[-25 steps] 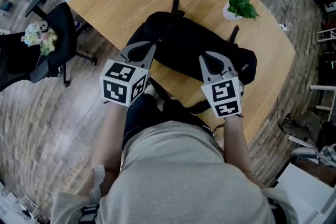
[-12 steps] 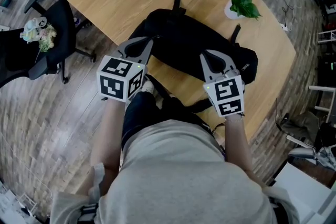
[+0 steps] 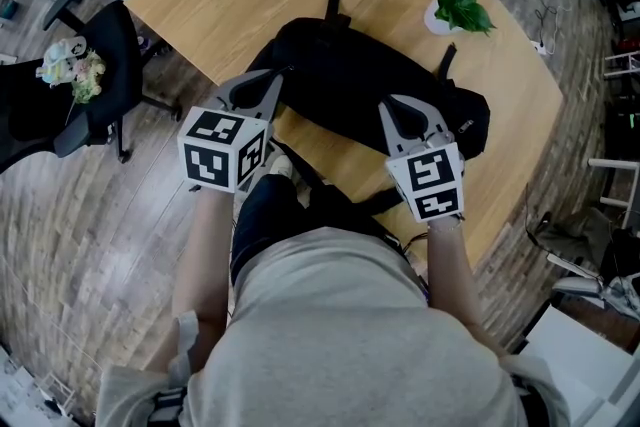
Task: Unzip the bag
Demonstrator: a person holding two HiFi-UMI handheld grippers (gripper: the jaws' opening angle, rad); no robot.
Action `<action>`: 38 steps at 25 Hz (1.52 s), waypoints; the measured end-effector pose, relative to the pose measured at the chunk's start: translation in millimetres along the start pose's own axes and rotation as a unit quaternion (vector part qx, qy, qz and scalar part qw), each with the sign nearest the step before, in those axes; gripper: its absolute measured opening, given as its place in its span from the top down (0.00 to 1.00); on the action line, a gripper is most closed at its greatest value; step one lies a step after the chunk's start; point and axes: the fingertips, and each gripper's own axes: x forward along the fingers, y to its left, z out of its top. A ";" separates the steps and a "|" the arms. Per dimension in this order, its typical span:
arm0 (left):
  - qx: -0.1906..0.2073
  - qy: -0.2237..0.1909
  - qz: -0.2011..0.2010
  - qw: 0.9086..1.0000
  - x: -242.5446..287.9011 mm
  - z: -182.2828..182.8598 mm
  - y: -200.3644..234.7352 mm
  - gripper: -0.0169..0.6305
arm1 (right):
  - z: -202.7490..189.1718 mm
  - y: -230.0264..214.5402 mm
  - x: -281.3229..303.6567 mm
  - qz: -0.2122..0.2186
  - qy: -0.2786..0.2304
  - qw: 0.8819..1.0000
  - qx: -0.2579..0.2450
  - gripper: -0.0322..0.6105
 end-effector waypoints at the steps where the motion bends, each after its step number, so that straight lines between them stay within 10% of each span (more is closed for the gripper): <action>1: -0.001 0.000 -0.002 1.000 0.2 -0.7 -0.6 0.94 | 0.1 -0.2 0.1 -0.001 -0.001 1.000 0.002 0.90; 15: 0.009 -0.004 0.035 0.999 -7.2 3.9 4.2 0.94 | 7.4 1.4 -7.2 0.004 -0.019 0.999 0.029 0.85; 38: 0.017 -0.018 -0.163 0.986 11.9 25.2 -127.9 0.94 | 22.4 1.7 -53.4 0.010 -0.121 0.980 0.160 0.82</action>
